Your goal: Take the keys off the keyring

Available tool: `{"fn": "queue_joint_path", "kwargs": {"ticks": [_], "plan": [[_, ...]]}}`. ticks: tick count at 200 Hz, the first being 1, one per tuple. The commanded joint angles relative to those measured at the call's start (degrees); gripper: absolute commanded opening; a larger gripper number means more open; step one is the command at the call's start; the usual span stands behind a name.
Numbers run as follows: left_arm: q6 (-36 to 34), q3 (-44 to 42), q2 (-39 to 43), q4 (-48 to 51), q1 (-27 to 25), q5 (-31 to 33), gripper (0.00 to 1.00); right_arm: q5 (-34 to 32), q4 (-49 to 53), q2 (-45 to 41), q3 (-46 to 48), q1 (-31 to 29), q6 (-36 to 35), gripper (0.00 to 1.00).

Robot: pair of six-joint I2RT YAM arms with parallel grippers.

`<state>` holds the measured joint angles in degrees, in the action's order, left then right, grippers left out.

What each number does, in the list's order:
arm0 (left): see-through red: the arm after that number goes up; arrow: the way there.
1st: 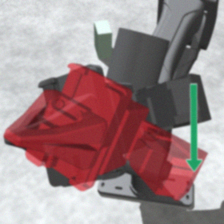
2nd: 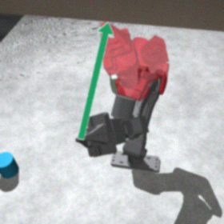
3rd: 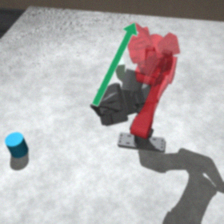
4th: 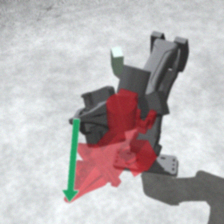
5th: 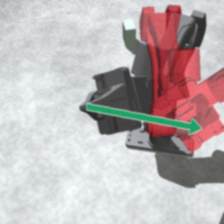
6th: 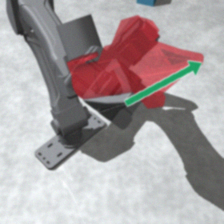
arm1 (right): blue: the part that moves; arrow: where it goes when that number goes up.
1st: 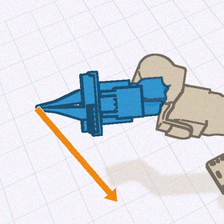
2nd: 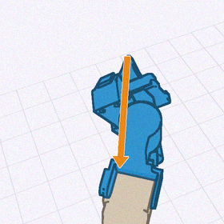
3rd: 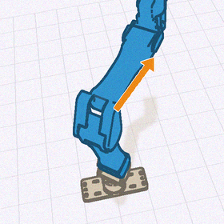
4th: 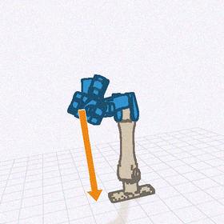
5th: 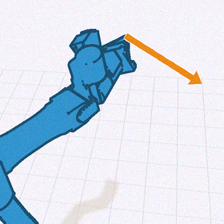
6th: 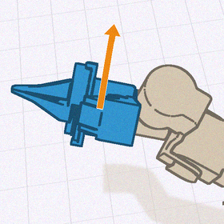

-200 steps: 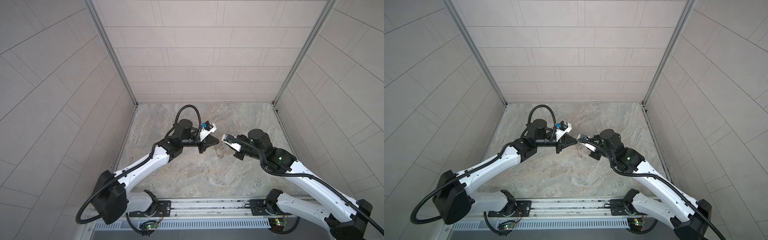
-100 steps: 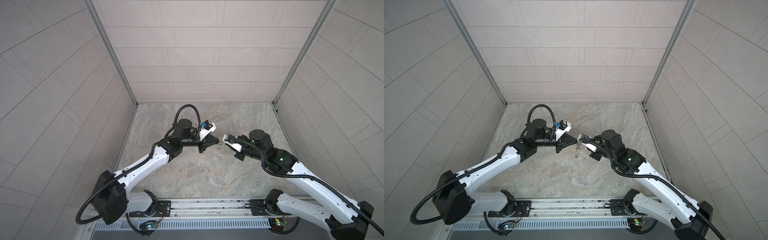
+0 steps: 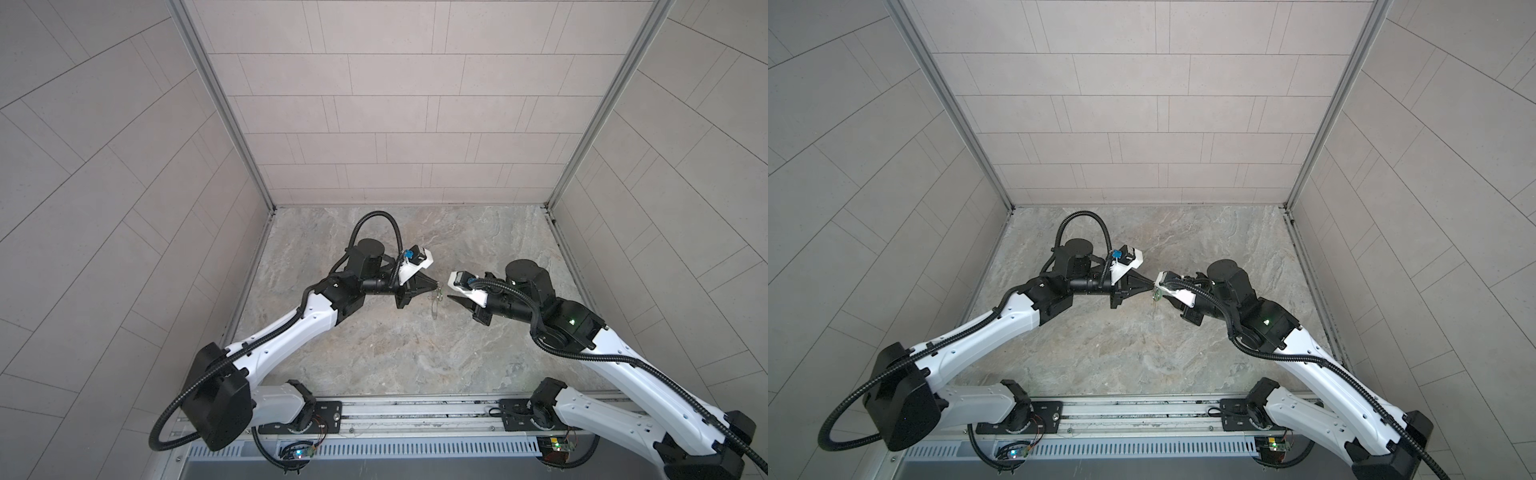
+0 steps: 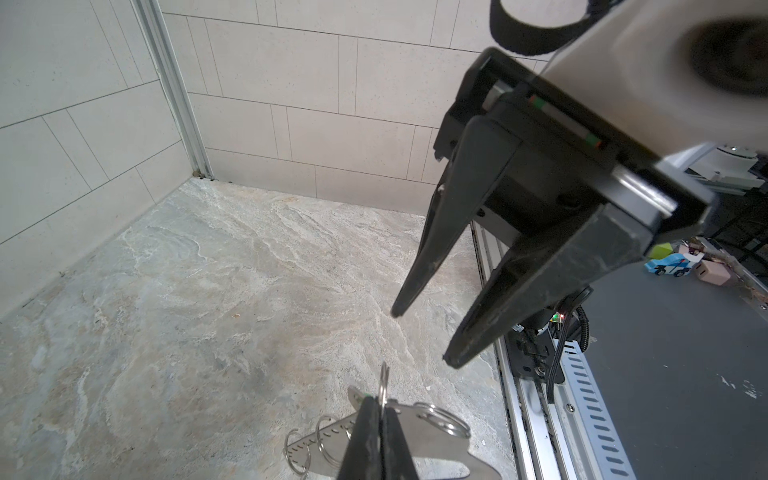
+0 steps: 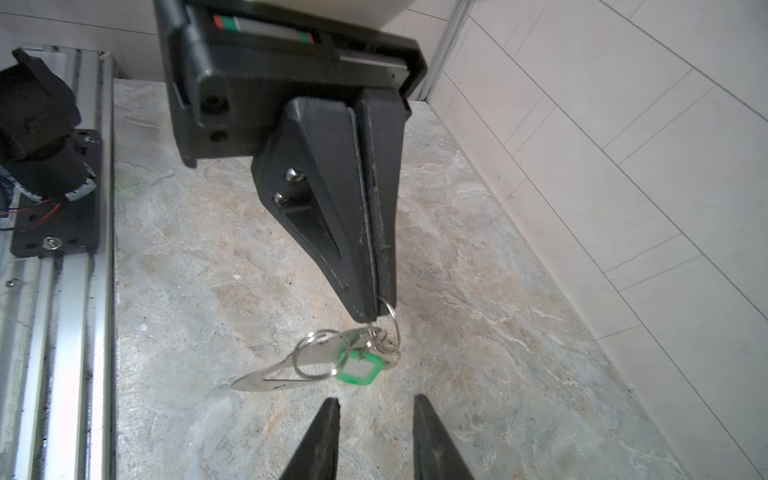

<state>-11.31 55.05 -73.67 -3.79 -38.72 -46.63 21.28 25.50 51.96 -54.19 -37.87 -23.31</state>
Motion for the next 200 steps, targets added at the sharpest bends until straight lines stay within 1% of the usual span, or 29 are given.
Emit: {"fn": "queue_joint_path", "kwargs": {"ticks": [1,37,59,77,90,105,139,200], "plan": [[-5.4,0.9,2.4,0.0,-0.8,-1.1,0.0,4.9,3.5,2.3,-3.2,0.0,0.3,0.31],[-10.9,0.3,4.0,0.9,-1.2,-1.2,0.0,2.6,3.5,1.9,-3.2,0.1,-0.7,0.27],[-13.0,-0.1,5.0,1.0,-1.5,-0.7,0.0,2.3,4.0,1.6,-3.4,0.3,-1.0,0.25],[-14.5,-0.3,5.6,1.2,-2.2,-0.2,0.0,2.8,4.5,1.6,-3.7,0.3,-1.1,0.24],[-15.4,-0.4,6.0,1.4,-2.5,0.3,0.0,4.7,4.5,1.6,-3.9,0.3,-1.7,0.24],[-15.7,-0.3,6.0,1.8,-2.7,0.4,0.0,5.9,4.3,1.6,-4.1,0.3,-1.9,0.24],[-15.9,0.0,6.0,2.2,-2.9,0.4,0.0,6.3,2.7,1.3,-3.9,0.2,-3.4,0.23],[-16.8,0.1,6.4,2.7,-3.4,1.5,0.0,7.4,1.7,1.1,-4.6,-0.1,-6.1,0.24]]}}
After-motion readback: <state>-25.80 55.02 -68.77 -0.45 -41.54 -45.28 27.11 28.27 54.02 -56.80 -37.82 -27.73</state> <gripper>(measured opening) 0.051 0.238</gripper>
